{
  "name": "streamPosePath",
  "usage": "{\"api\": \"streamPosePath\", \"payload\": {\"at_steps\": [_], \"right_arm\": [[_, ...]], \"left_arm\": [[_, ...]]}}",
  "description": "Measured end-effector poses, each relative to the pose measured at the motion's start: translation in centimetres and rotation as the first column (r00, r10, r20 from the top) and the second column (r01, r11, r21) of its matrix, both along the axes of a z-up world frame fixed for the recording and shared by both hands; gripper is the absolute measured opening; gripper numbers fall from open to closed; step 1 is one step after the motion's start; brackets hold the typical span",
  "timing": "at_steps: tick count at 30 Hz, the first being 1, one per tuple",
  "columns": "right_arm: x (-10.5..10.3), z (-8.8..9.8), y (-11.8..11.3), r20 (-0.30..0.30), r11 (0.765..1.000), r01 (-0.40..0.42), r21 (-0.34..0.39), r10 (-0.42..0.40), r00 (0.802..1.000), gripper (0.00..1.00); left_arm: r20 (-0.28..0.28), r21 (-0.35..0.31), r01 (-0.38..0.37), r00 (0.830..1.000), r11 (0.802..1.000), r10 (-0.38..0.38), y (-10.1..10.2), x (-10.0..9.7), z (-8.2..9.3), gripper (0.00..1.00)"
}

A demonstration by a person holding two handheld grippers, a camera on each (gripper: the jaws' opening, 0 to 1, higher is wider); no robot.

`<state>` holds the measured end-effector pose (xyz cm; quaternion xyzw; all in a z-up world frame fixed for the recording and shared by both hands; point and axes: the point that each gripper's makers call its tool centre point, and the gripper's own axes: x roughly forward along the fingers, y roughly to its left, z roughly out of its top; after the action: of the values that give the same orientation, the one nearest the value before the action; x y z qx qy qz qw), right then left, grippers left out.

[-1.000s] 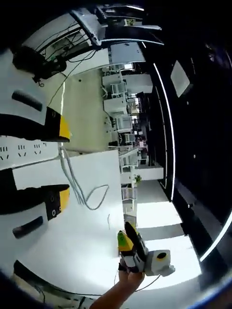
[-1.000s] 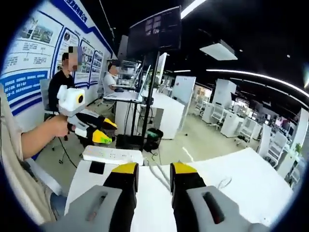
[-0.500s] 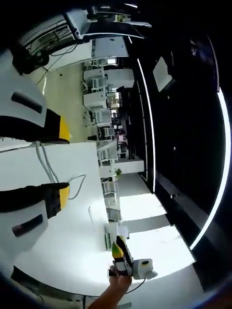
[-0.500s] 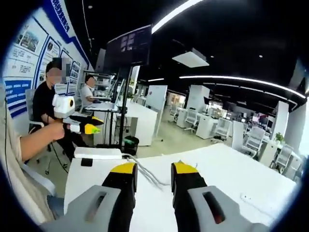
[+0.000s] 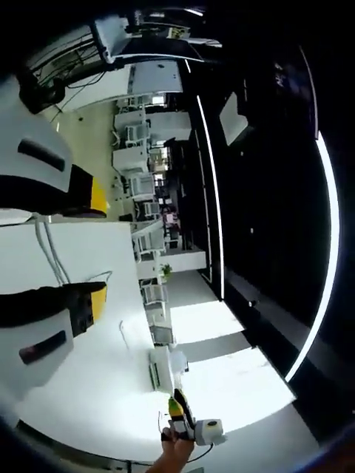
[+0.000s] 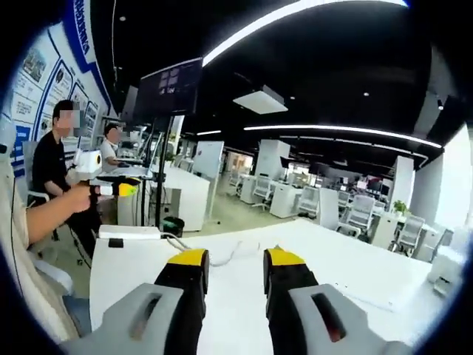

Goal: Pick up the power strip scattered on the table, fix it on the side mounting bracket of the table, and press the switch

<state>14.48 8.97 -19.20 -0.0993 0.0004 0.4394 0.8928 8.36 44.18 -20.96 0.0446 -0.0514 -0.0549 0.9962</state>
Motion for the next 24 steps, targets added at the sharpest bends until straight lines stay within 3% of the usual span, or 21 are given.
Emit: {"api": "streamPosePath", "payload": {"at_steps": [7, 12, 18, 24], "right_arm": [[1.5, 0.1, -6.4, -0.022, 0.982, 0.156, 0.107, -0.154, 0.988, 0.27], [0.8, -0.1, -9.9, -0.012, 0.968, 0.217, 0.128, -0.217, 0.976, 0.28], [-0.4, -0.2, -13.2, 0.002, 0.939, 0.305, 0.162, -0.309, 0.951, 0.32], [-1.7, -0.9, -15.9, 0.024, 0.918, 0.359, 0.169, -0.368, 0.930, 0.34]], "left_arm": [[0.019, -0.007, 0.000, 1.000, 1.000, 0.000, -0.8, 0.3, 0.5, 0.39], [0.019, -0.027, 0.015, 1.000, 1.000, -0.014, -1.5, 0.9, 0.2, 0.39], [0.076, -0.060, 0.044, 0.996, 0.997, -0.040, -2.3, 1.4, 0.2, 0.43], [0.060, -0.061, 0.059, 0.997, 0.996, -0.056, -3.3, 1.4, -0.4, 0.44]]}}
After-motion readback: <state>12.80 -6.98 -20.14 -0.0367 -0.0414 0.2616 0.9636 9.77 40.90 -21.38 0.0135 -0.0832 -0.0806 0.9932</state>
